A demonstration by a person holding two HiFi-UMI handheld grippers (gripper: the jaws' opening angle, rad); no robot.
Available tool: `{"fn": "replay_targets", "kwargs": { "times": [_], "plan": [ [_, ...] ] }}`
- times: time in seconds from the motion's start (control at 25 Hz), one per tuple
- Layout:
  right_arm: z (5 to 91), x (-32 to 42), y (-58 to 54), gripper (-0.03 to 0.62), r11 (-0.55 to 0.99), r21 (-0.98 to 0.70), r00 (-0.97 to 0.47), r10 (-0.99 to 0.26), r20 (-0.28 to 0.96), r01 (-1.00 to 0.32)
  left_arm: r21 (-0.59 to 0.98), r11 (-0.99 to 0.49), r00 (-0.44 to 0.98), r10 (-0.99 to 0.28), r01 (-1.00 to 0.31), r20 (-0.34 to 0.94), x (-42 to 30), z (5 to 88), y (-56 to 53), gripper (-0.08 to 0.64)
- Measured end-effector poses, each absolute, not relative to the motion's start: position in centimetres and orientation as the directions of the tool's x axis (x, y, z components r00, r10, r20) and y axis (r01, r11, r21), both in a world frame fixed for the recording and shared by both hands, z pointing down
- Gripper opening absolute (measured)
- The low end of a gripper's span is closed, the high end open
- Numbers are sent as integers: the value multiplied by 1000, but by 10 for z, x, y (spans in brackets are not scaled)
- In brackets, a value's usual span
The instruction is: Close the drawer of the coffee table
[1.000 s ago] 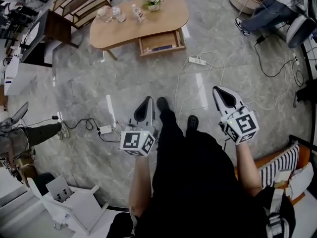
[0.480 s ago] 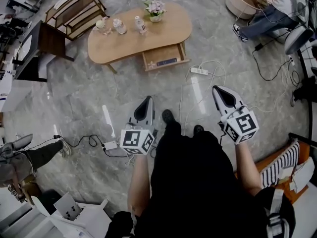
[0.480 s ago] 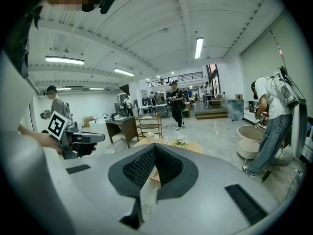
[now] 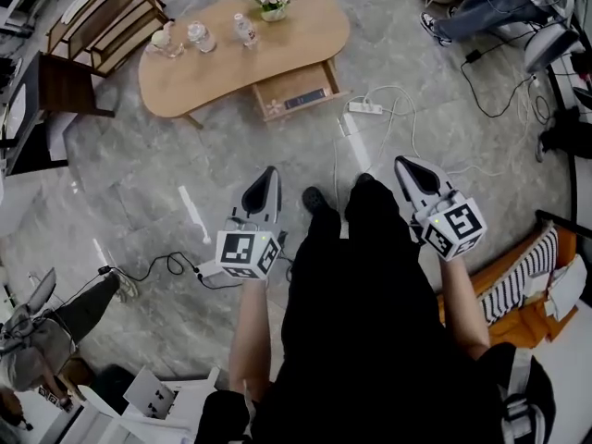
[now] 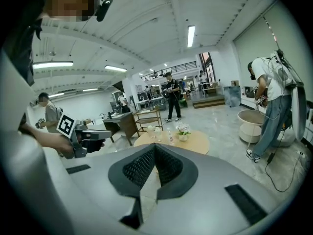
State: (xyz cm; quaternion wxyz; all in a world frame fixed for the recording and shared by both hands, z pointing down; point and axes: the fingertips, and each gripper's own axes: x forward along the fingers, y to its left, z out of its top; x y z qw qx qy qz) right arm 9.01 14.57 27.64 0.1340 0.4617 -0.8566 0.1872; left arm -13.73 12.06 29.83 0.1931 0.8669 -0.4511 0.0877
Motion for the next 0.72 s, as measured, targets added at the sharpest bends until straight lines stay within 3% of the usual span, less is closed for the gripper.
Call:
{"fn": "replay_targets", "kwargs": {
  "times": [0.28, 0.56, 0.72],
  "plan": [
    [298, 79, 116, 12, 584, -200, -609, -680, 408, -787, 285, -502, 577, -734, -816, 358, -136, 318, 103, 15],
    [360, 87, 66, 12, 629, -337, -706, -543, 454, -700, 293, -448, 534, -745, -845, 400, -136, 329, 68, 15],
    [384, 103, 27, 12, 596, -480, -765, -496, 410, -644, 297, -424, 517, -738, -855, 434, -125, 339, 39, 15]
  ]
}}
